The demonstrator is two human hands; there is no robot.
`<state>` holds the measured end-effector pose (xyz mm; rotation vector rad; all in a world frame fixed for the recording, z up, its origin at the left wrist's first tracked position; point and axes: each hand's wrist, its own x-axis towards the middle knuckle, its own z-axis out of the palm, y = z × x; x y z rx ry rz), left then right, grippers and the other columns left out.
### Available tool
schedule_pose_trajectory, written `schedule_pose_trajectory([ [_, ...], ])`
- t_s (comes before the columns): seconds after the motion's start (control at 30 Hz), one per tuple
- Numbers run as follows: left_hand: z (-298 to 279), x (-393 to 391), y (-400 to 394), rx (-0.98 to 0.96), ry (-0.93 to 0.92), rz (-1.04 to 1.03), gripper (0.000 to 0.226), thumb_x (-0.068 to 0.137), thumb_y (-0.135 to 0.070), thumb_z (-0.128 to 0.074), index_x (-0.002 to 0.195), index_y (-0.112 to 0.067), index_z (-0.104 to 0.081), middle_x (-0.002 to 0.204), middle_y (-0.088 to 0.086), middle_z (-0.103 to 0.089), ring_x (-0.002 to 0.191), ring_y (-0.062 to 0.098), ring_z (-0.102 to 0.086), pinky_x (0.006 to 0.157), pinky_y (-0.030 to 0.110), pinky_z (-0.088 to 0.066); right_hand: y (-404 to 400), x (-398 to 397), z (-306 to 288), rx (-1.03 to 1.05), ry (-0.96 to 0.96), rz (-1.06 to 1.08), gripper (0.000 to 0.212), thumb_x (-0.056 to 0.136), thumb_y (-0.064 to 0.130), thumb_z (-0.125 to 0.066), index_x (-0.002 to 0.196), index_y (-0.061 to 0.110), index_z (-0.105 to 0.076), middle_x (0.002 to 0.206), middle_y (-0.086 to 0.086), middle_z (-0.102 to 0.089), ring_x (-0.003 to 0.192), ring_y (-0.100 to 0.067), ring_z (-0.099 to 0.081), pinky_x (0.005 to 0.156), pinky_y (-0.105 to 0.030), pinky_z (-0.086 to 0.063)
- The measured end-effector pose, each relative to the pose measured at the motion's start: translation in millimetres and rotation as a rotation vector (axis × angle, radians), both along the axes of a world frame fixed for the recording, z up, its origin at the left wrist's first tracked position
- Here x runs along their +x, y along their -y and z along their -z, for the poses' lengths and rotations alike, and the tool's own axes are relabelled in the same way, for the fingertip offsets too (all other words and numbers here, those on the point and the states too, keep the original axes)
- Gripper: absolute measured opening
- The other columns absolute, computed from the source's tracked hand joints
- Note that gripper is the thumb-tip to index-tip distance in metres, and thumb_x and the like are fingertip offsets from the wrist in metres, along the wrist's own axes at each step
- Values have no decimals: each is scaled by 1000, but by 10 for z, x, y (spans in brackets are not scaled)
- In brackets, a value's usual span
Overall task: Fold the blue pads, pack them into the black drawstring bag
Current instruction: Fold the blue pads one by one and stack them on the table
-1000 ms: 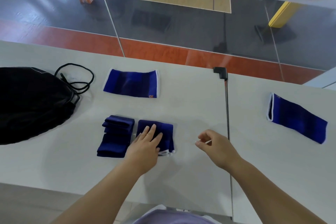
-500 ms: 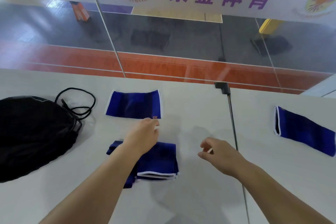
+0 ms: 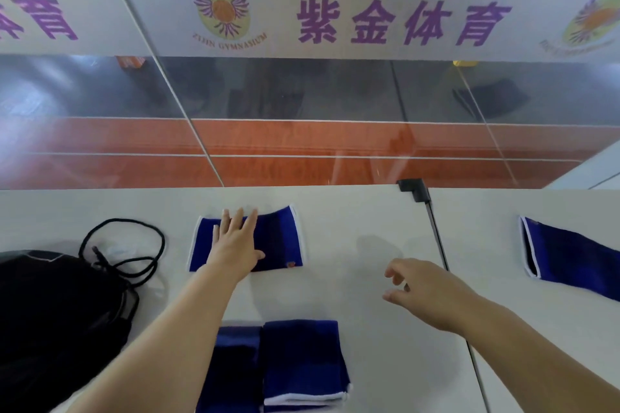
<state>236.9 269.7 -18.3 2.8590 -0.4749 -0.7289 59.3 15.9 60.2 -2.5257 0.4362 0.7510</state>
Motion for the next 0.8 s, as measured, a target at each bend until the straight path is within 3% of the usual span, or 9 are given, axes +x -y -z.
schedule_pose_trajectory([
  [0.07,-8,29,21,-5,-59,-28,94,86,-29,-65,151,-18,1,161,5,-3,147,28,10,118,49,3,48,-64,69,8,-32,20,38,89,45,-55,122,27,-50,116,9,-57,98,-9,-57,87,-28,-47],
  [0.17,-65,34,103,74,5,3,95,77,-39,-72,149,-14,-14,150,10,-29,141,32,-22,118,51,-6,144,-171,142,5,-67,48,37,89,46,-56,121,28,-50,114,10,-57,97,-9,-57,87,-29,-47],
  [0.23,-105,10,180,111,103,44,81,73,-43,-74,137,-13,-35,135,10,-43,128,32,-37,114,46,-22,216,-241,171,0,-81,65,37,88,45,-56,120,28,-51,113,10,-58,96,-9,-58,86,-28,-47],
  [0.33,-175,-50,326,3,167,78,44,80,-33,-69,116,-14,-53,117,5,-55,107,26,-50,94,36,-39,340,-350,184,-20,-90,89,37,88,45,-57,120,26,-51,112,9,-58,96,-10,-57,86,-28,-46],
  [0.43,-362,-150,558,-91,205,174,24,87,-32,-62,103,-16,-57,105,1,-60,94,23,-56,81,32,-38,476,-465,174,-39,-97,112,38,89,44,-56,122,25,-49,116,6,-58,98,-11,-57,87,-28,-46],
  [0.57,-679,-360,928,-149,226,235,21,90,-37,-55,102,-20,-55,93,3,-69,86,26,-61,81,35,-44,685,-630,161,-59,-105,131,39,91,43,-54,125,24,-48,121,3,-57,103,-13,-56,88,-26,-44],
  [0.63,-810,-504,1099,-230,192,225,18,91,-40,-52,98,-23,-54,85,1,-67,77,24,-62,73,36,-50,807,-729,147,-74,-100,147,39,91,44,-54,124,24,-49,122,4,-56,100,-12,-53,86,-25,-42],
  [0.7,-919,-683,1279,-364,139,219,14,92,-39,-52,91,-25,-52,75,-6,-61,66,15,-57,56,26,-44,943,-863,130,-71,-85,181,39,90,45,-54,123,26,-49,120,6,-57,95,-9,-50,87,-24,-42],
  [0.8,-1023,-1003,1578,-532,53,210,10,92,-35,-55,87,-26,-54,71,-11,-59,64,7,-56,57,19,-41,1181,-1114,122,-62,-72,204,38,89,46,-55,122,27,-49,118,7,-57,95,-8,-51,89,-24,-43],
])
